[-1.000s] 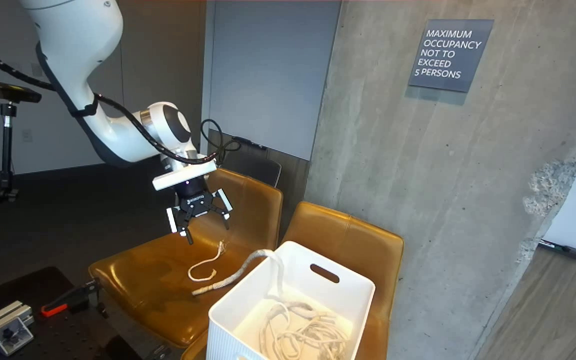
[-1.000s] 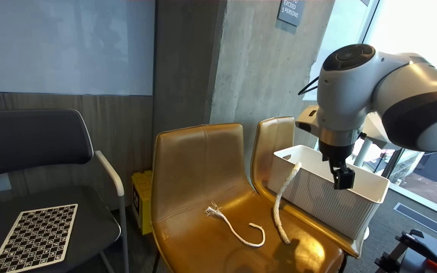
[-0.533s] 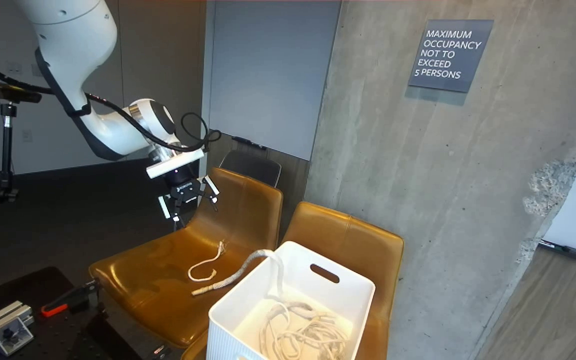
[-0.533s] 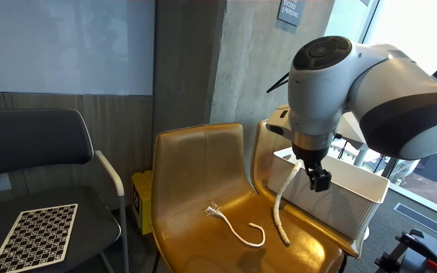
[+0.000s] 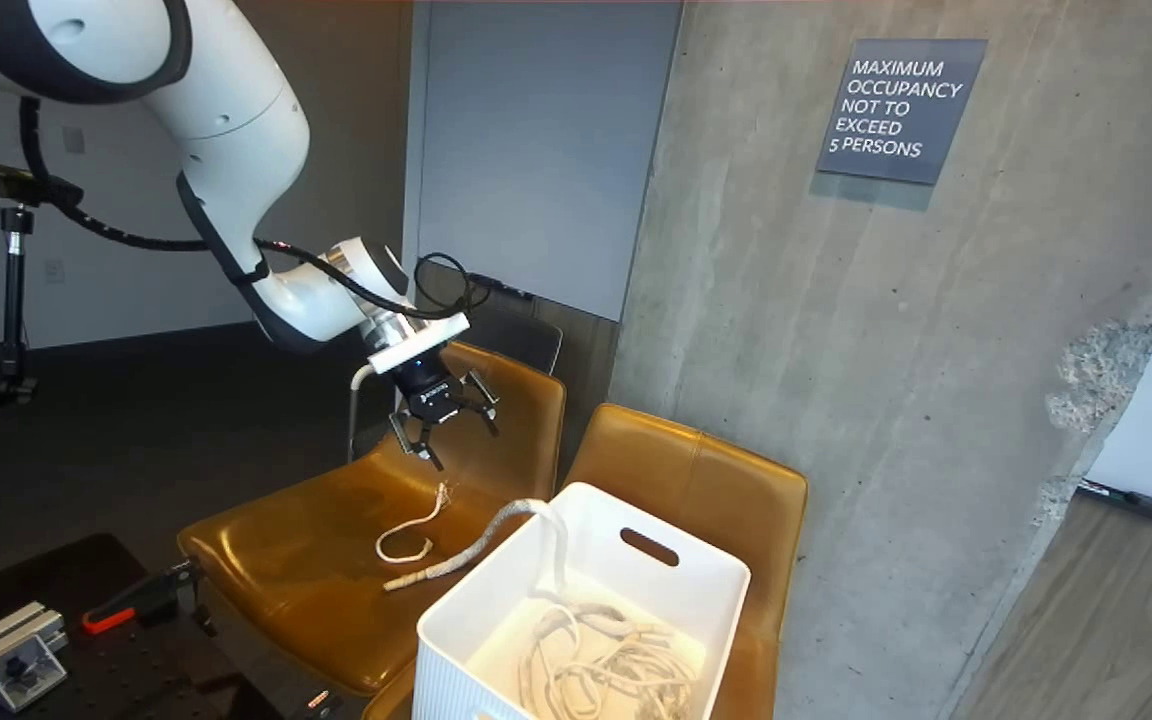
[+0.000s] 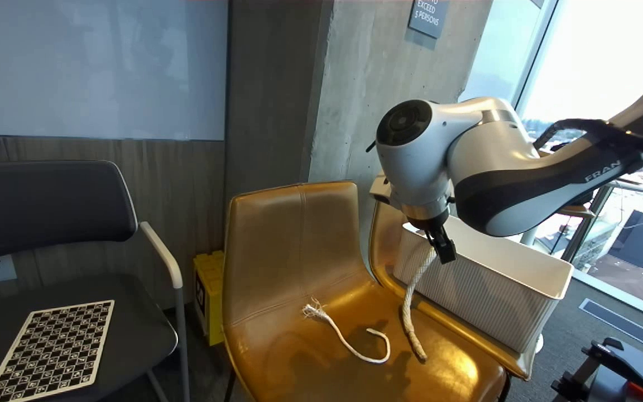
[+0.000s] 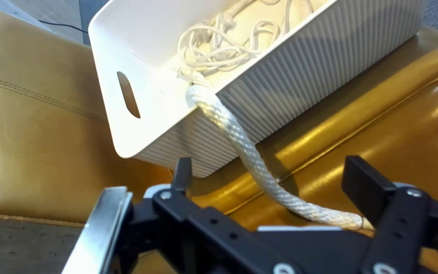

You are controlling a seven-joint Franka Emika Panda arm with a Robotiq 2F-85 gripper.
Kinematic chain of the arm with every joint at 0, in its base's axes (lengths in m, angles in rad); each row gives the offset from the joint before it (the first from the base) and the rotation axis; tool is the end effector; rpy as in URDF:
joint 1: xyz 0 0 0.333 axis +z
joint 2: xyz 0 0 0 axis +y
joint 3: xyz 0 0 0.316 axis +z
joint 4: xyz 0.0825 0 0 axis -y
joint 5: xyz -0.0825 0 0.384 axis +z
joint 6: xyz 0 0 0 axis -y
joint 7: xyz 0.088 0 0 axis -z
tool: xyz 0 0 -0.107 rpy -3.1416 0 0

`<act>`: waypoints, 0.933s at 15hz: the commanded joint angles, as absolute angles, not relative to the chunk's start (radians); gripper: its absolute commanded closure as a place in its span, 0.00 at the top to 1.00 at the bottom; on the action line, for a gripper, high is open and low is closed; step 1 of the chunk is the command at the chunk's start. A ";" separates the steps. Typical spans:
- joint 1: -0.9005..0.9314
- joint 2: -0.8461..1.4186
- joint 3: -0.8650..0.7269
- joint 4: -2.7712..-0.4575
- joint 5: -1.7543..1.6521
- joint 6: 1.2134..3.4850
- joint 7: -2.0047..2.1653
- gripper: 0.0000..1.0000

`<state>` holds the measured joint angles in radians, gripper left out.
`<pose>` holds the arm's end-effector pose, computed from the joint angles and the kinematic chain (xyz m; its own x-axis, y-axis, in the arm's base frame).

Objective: Put the ropes in the basket

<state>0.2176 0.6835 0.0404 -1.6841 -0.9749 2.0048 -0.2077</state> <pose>0.6454 0.1164 0.1952 0.5273 0.6203 -0.5807 0.8421 -0.2907 0.4543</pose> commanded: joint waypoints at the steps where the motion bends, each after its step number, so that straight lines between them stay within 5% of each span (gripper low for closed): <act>1: 0.192 0.795 0.029 -1.552 -0.987 1.941 -0.265 1.00; 10: 0.176 0.944 0.002 -1.434 -0.994 1.908 -0.297 0.98; 11: 0.175 0.955 0.000 -1.420 -0.992 1.904 -0.301 0.77; 14: 0.171 0.974 -0.008 -1.384 -0.987 1.900 -0.312 0.61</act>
